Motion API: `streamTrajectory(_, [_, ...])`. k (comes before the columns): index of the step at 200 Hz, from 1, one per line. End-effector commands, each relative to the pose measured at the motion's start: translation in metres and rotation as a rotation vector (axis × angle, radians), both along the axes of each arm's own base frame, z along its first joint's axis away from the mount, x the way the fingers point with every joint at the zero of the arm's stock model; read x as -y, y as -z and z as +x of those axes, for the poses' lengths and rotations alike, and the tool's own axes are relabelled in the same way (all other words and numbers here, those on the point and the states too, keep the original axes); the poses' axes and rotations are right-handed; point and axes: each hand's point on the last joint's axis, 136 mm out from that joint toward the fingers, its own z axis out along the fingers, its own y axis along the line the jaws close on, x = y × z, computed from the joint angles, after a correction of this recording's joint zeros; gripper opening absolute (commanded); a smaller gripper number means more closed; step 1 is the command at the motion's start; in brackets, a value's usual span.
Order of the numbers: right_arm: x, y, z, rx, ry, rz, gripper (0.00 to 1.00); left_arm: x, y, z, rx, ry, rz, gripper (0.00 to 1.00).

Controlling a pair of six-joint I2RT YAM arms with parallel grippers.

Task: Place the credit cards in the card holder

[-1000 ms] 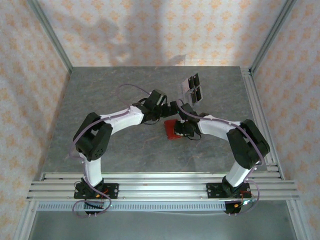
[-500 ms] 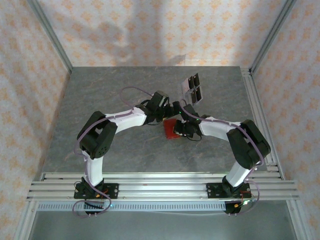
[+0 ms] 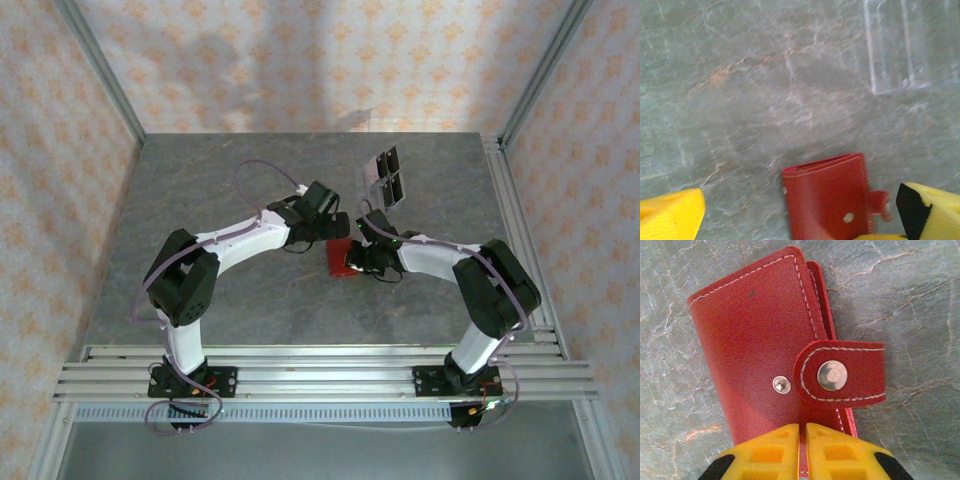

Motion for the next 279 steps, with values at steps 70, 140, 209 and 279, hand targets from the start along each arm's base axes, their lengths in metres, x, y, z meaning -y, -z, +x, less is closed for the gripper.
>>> streamTrajectory(70, [0.002,0.009,-0.010,-0.032,-0.023,-0.022,0.12,-0.009,0.042,-0.009,-0.078,0.083,0.132,1.00])
streamTrajectory(140, [0.007,-0.037,0.006,0.060,-0.001,-0.025,0.21,-0.039,0.067,-0.016,-0.127,0.042,0.289,1.00])
streamTrajectory(209, [0.035,-0.077,0.031,0.138,0.003,-0.159,0.40,-0.040,0.070,-0.019,-0.113,0.071,0.290,1.00])
streamTrajectory(279, [0.023,-0.043,0.040,0.057,-0.098,-0.212,0.40,-0.038,0.070,-0.019,-0.105,0.071,0.271,0.99])
